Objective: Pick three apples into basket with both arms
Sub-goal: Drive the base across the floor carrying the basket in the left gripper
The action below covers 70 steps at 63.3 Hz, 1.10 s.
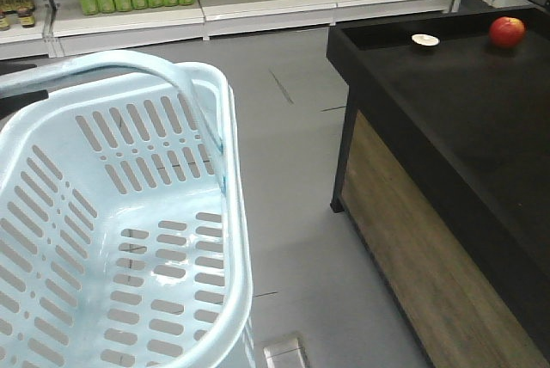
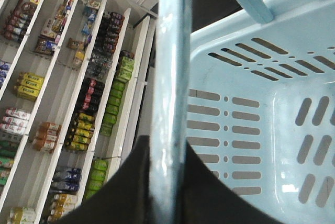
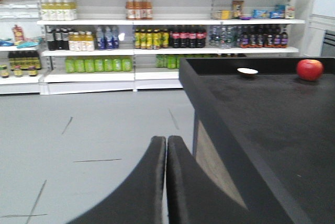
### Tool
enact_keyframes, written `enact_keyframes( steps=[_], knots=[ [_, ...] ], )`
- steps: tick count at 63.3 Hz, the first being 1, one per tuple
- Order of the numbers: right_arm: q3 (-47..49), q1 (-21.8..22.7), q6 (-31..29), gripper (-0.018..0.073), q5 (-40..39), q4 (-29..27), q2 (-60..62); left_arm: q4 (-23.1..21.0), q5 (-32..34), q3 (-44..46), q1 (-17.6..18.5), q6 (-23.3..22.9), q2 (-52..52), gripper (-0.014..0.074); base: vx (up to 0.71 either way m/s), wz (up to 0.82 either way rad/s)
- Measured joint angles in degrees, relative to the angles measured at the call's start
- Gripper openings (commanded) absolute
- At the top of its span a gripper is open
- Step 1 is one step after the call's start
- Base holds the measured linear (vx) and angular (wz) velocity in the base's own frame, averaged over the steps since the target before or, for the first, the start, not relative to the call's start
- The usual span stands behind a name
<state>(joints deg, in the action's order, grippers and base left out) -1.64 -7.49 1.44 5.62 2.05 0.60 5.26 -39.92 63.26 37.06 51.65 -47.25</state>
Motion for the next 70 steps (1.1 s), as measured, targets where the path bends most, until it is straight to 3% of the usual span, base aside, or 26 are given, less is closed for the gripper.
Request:
enact_keyframes(
  steps=[70],
  knots=[
    [0.00,0.00,0.00,-0.0009,0.00,0.00,0.00,0.06,0.00,0.00,0.00,0.00,0.00,-0.0008,0.08,0.26]
  ],
)
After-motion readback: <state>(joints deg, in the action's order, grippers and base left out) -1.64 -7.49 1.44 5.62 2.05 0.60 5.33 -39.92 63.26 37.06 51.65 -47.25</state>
